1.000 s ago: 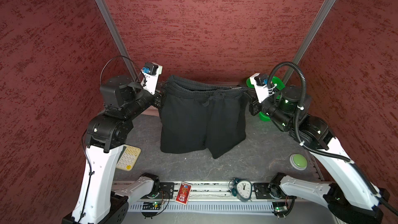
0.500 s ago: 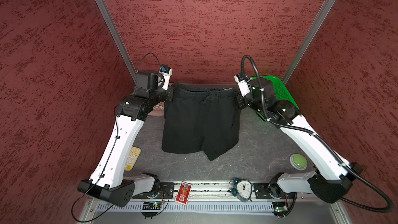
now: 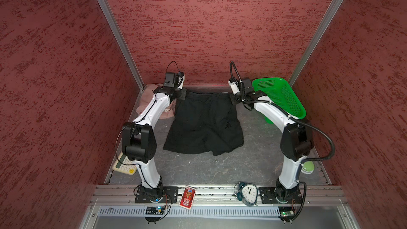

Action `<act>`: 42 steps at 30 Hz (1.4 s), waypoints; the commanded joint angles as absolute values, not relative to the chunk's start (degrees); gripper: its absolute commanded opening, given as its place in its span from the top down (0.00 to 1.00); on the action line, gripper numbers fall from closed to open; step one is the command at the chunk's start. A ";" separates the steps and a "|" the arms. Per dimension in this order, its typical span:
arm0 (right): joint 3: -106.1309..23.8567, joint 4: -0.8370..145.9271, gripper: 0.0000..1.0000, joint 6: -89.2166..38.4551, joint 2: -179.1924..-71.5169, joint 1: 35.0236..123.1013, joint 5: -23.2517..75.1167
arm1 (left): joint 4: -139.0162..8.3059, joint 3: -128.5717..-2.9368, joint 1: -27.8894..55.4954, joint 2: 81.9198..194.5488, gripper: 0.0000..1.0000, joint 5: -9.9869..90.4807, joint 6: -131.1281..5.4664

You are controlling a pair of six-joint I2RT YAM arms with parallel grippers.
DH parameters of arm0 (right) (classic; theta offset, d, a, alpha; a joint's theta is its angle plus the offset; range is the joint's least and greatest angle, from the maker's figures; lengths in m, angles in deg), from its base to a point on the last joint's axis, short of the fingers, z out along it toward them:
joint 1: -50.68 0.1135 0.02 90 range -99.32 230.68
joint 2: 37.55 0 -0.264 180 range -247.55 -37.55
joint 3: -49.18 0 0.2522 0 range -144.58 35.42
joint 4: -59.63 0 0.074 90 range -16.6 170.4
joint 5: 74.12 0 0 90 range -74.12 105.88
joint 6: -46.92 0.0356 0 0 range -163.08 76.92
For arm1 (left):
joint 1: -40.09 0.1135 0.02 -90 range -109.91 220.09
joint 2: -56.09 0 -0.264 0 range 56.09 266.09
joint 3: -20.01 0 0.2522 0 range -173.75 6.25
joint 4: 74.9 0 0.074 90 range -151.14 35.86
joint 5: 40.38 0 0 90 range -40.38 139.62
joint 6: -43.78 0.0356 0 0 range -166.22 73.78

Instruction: Fold and stack the shorts

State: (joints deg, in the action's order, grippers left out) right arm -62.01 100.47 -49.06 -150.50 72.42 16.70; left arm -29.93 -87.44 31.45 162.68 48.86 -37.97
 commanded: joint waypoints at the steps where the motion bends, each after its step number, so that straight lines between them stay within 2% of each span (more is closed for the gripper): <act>1: -69.91 96.47 0.98 -50.40 -157.78 70.59 16.41 | -37.17 -90.73 33.95 167.05 0.92 51.70 -37.25; 2: -72.21 96.54 0.97 -50.29 -160.47 70.47 15.73 | -38.17 -91.35 34.30 168.44 0.75 50.86 -37.40; 3: -75.04 96.85 0.86 -50.08 -163.01 70.46 14.92 | -38.75 -92.28 34.86 170.19 0.42 49.79 -37.88; 4: -77.77 97.18 0.68 -49.52 -164.99 70.28 14.58 | -38.72 -93.83 35.41 171.70 0.27 48.99 -38.42; 6: -81.40 96.68 0.59 -47.88 -167.03 69.96 15.72 | -37.81 -96.88 36.50 174.06 0.00 46.32 -39.40; 8: -83.64 96.00 0.38 -46.67 -167.15 69.75 16.67 | -35.60 -100.57 37.54 175.48 0.01 44.44 -41.10; 10: -84.67 96.01 0.24 -46.34 -166.02 69.65 16.16 | -33.18 -103.58 37.97 175.29 0.01 44.38 -42.45; 14: -80.12 98.49 0.18 -44.12 -160.42 69.56 18.04 | -27.51 -104.75 37.17 170.14 0.01 42.84 -45.77; 18: -60.13 94.97 0.16 -36.32 -148.53 69.71 26.05 | -25.00 -92.06 32.53 158.49 0.01 38.00 -49.69; 25: -23.97 88.18 0.16 -22.66 -128.28 71.19 26.49 | -29.23 -57.59 27.71 138.57 0.00 30.69 -56.69; 29: -14.87 87.42 0.18 -20.34 -124.52 71.50 27.28 | -25.14 -52.80 24.71 138.94 0.01 33.21 -56.12; 35: -11.29 86.87 0.22 -20.61 -125.12 71.60 26.51 | -28.59 -48.00 19.67 142.01 0.00 32.97 -57.86; 38: -10.70 85.08 0.32 -19.99 -126.33 71.60 27.42 | -28.97 -47.37 18.20 144.20 0.08 31.93 -57.37; 42: -11.04 82.89 0.48 -19.88 -129.37 71.60 28.16 | -29.21 -45.77 14.16 146.88 0.25 27.75 -55.91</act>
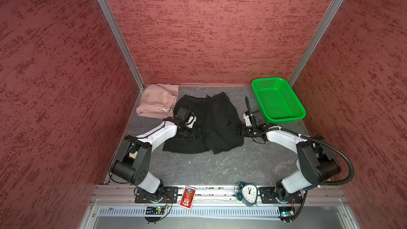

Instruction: Fold and stack the shorts

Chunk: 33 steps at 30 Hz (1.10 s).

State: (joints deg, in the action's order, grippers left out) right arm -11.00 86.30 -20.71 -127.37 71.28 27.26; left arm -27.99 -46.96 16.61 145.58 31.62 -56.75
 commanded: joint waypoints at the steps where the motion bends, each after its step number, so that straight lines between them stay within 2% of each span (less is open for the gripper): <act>1: -11.45 82.87 0.52 -20.00 -130.21 71.59 28.69 | -29.38 -45.04 13.09 147.48 0.29 27.48 -55.94; 4: -11.80 82.52 0.64 -19.79 -131.41 71.60 30.35 | -30.07 -43.21 11.32 149.16 0.38 24.95 -57.15; 9: -13.90 86.05 0.99 -21.01 -132.15 71.51 26.52 | -31.31 -42.88 6.63 151.41 0.44 21.35 -59.11; 16: -22.65 88.69 1.00 -24.45 -139.12 67.27 21.41 | -35.68 -51.28 -2.50 156.16 0.44 13.94 -63.19; 19: -27.40 87.86 1.00 -25.88 -141.97 64.07 21.14 | -30.89 -57.87 -6.86 157.04 0.32 16.24 -63.30; 20: -29.51 88.38 1.00 -26.70 -142.90 63.51 21.00 | -28.65 -59.78 -7.42 156.42 0.24 17.71 -63.35; 22: -32.72 88.94 1.00 -28.21 -144.04 63.09 20.38 | -23.90 -63.25 -6.76 154.71 0.00 20.61 -63.13; 24: -35.49 89.52 1.00 -29.78 -144.43 62.96 20.56 | -18.30 -67.59 -4.01 153.43 0.01 22.83 -62.32; 25: -36.66 89.99 0.95 -30.40 -144.30 62.99 20.58 | -15.44 -70.06 -2.07 153.22 0.00 23.85 -61.25; 26: -37.65 90.67 0.84 -30.80 -143.94 62.94 20.50 | -13.09 -72.99 -0.23 153.40 0.01 26.23 -59.75; 28: -38.12 91.49 0.75 -31.04 -142.24 62.97 20.01 | -9.45 -78.46 3.48 155.16 0.01 32.50 -56.44; 29: -37.55 91.71 0.67 -30.99 -140.80 62.91 19.60 | -8.24 -81.82 5.44 157.06 0.01 34.87 -54.45; 33: -31.67 91.85 0.41 -28.93 -132.94 63.06 19.70 | -13.58 -91.78 12.49 165.51 0.01 39.45 -46.93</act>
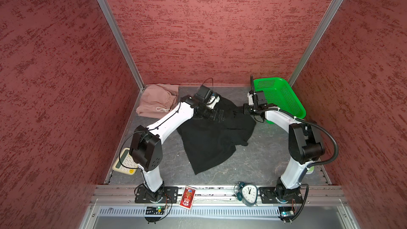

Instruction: Fold and stack the shorts

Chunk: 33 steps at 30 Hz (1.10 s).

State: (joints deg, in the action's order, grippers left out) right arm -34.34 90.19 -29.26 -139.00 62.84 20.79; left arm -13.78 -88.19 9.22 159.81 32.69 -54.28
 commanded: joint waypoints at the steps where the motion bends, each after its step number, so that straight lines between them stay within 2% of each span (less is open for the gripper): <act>1: -29.34 91.92 0.40 -28.19 -130.14 63.06 20.07 | -16.00 -94.10 14.27 168.56 0.01 38.99 -44.74; 6: -18.11 92.20 0.39 -24.04 -116.92 64.37 23.35 | -19.69 -113.35 20.23 186.05 0.01 38.28 -38.88; 10: -10.28 91.99 0.40 -20.79 -109.00 66.08 25.76 | -16.49 -133.17 22.87 201.04 0.04 32.83 -36.08; 13: -6.39 92.34 0.40 -19.19 -104.74 66.59 26.07 | -16.23 -142.30 23.79 207.97 0.06 27.95 -36.47; 20: -2.47 91.35 0.41 -17.52 -101.45 68.19 27.66 | -18.11 -140.34 22.03 210.86 0.06 29.22 -34.49; 26: -2.61 88.99 0.41 -17.09 -103.17 68.94 28.35 | -16.26 -139.10 19.29 211.22 0.22 31.98 -30.44; 27: -2.79 88.66 0.41 -16.83 -103.66 69.12 28.45 | -16.22 -139.11 19.13 211.26 0.30 32.35 -30.19; 28: -2.98 88.52 0.41 -16.60 -104.09 69.29 28.45 | -16.37 -139.21 19.09 211.37 0.45 33.11 -30.21; 29: -3.11 88.63 0.42 -16.38 -104.29 69.42 28.43 | -16.52 -139.21 19.09 211.39 0.76 34.19 -30.29; 30: -3.29 88.60 0.42 -16.12 -104.40 69.62 28.28 | -16.90 -139.21 19.15 211.48 0.97 35.93 -30.57; 33: -3.60 89.25 0.42 -15.66 -104.34 70.10 28.21 | -16.38 -139.30 19.67 211.66 1.00 38.48 -29.73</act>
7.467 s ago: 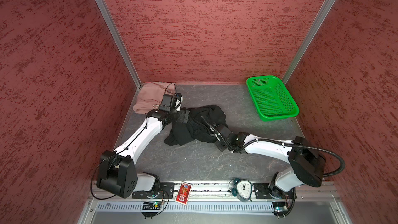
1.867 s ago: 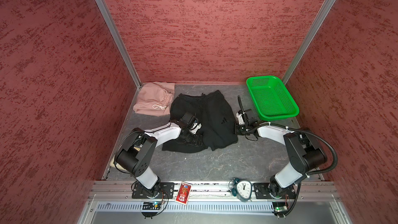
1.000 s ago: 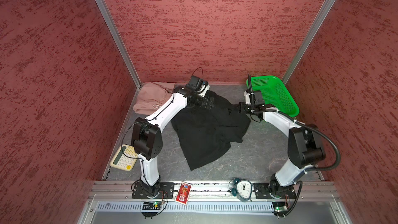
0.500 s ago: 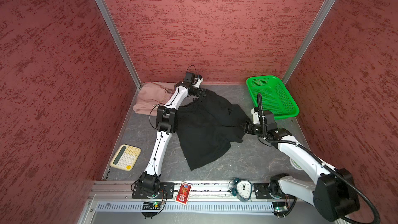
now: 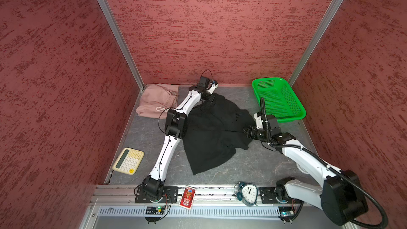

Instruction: Fold and stack the shorts

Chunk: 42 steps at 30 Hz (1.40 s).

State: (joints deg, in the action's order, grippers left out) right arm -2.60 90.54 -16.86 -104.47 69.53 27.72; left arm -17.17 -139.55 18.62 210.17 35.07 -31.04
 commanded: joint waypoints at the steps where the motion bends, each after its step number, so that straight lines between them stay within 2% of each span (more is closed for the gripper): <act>1: -3.67 89.67 0.42 -15.66 -104.33 70.27 28.04 | -16.24 -139.30 19.91 211.59 1.00 39.50 -29.70; 5: -4.04 92.06 0.41 -15.83 -104.63 70.37 25.19 | -13.75 -139.62 22.35 210.50 1.00 43.52 -31.73; 7: -4.65 93.25 0.41 -16.01 -105.44 70.37 23.00 | -12.52 -139.84 24.67 209.22 1.00 41.75 -34.53; 11: -6.69 96.06 0.39 -16.25 -109.38 70.27 17.80 | -8.97 -139.76 28.13 206.23 1.00 46.77 -38.26; 15: -8.97 92.13 0.37 -17.66 -114.67 69.77 16.46 | -7.06 -138.07 30.52 203.23 1.00 47.69 -39.81; 23: -19.31 72.97 0.37 -19.10 -131.09 66.36 22.99 | -9.16 -133.76 31.04 200.13 1.00 44.88 -39.01; 28: -31.95 73.22 0.35 -21.79 -146.09 65.17 22.20 | -8.95 -133.12 30.77 199.34 1.00 41.44 -38.79; 34: -40.67 72.46 0.35 -20.76 -156.45 63.75 21.75 | -11.05 -128.93 30.80 196.17 1.00 39.86 -39.12; 36: -42.82 72.43 0.39 -20.51 -158.75 63.71 21.88 | -11.41 -128.41 30.84 195.67 1.00 39.38 -39.45; 37: -43.31 71.77 0.44 -20.13 -159.46 63.69 22.09 | -11.31 -128.40 30.86 195.54 1.00 39.24 -39.45; 41: -43.24 68.86 0.80 -19.35 -158.78 63.68 21.78 | -10.88 -128.38 30.68 195.11 1.00 39.31 -38.87; 42: -43.31 68.84 0.86 -19.56 -158.38 63.64 21.58 | -10.78 -128.40 30.69 194.97 1.00 39.69 -38.76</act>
